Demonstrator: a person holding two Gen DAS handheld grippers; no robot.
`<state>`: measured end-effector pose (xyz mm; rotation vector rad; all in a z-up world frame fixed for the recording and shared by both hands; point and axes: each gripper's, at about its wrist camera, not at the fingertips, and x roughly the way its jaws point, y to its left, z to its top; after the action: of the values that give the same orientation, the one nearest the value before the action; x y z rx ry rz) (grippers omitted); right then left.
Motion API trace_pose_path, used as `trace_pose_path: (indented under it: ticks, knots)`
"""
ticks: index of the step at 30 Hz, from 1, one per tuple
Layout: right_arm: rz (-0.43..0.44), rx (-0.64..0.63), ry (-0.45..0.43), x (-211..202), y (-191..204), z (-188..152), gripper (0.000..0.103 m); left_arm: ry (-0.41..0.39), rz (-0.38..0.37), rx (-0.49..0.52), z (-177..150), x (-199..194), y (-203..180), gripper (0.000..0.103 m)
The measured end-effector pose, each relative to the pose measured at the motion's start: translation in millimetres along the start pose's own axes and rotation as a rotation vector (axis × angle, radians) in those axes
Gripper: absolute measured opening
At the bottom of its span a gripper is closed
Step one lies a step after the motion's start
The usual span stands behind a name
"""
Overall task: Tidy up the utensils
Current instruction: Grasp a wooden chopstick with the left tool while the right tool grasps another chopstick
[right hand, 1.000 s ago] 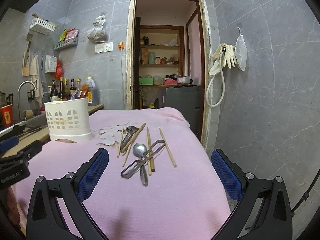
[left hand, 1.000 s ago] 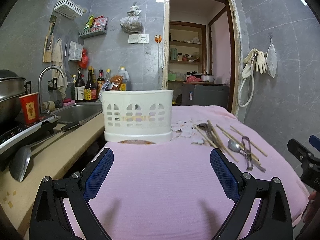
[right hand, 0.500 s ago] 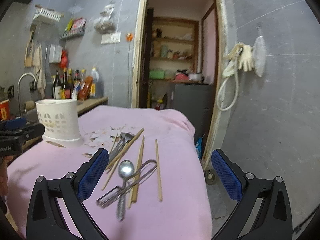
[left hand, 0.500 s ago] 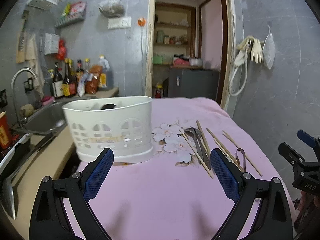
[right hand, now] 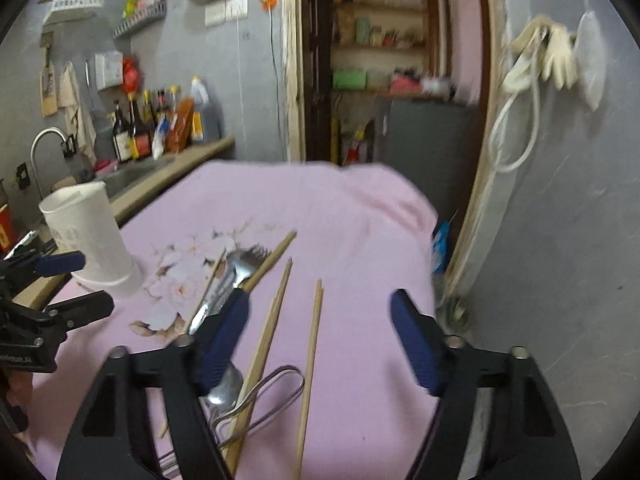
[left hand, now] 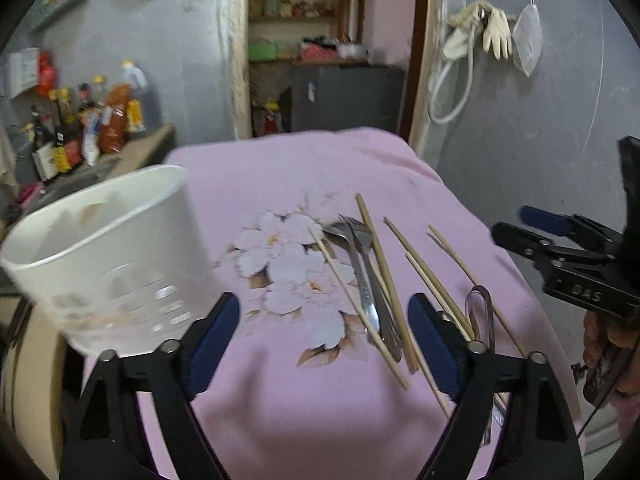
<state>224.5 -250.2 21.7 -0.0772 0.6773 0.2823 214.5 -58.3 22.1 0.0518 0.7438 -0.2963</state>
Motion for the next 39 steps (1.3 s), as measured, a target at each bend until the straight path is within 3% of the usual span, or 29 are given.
trace_pose_path:
  ticks: [2, 6, 9, 14, 23, 25, 28, 39]
  knots:
    - [0.023, -0.009, 0.069, 19.1, -2.4, 0.4, 0.044, 0.052, -0.038, -0.014, 6.2, 18.1, 3.5, 0.058]
    - [0.042, -0.032, 0.163, 44.8, -3.7, 0.8, 0.032, 0.146, -0.095, -0.043, 18.2, 51.7, 9.1, 0.039]
    - [0.043, -0.036, 0.201, 55.8, -5.7, 1.6, 0.027, 0.191, -0.101, -0.047, 24.6, 70.5, 11.5, 0.032]
    - [0.061, -0.022, 0.270, 67.5, -9.2, 2.1, 0.019, 0.270, -0.130, -0.073, 29.9, 93.6, 18.6, 0.027]
    - [0.077, 0.008, 0.336, 83.8, -13.6, 8.0, 0.017, 0.347, -0.181, -0.136, 41.5, 116.5, 41.5, 0.022]
    - [0.074, 0.017, 0.344, 85.5, -12.3, 9.6, 0.017, 0.359, -0.184, -0.148, 44.4, 118.4, 42.9, 0.022]
    - [0.065, 0.019, 0.343, 85.7, -10.7, 9.2, 0.016, 0.379, -0.169, -0.156, 39.3, 114.9, 41.5, 0.008]
    - [0.088, 0.103, 0.341, 88.5, -18.5, 12.3, 0.003, 0.404, -0.149, -0.185, 40.4, 112.5, 38.9, 0.003]
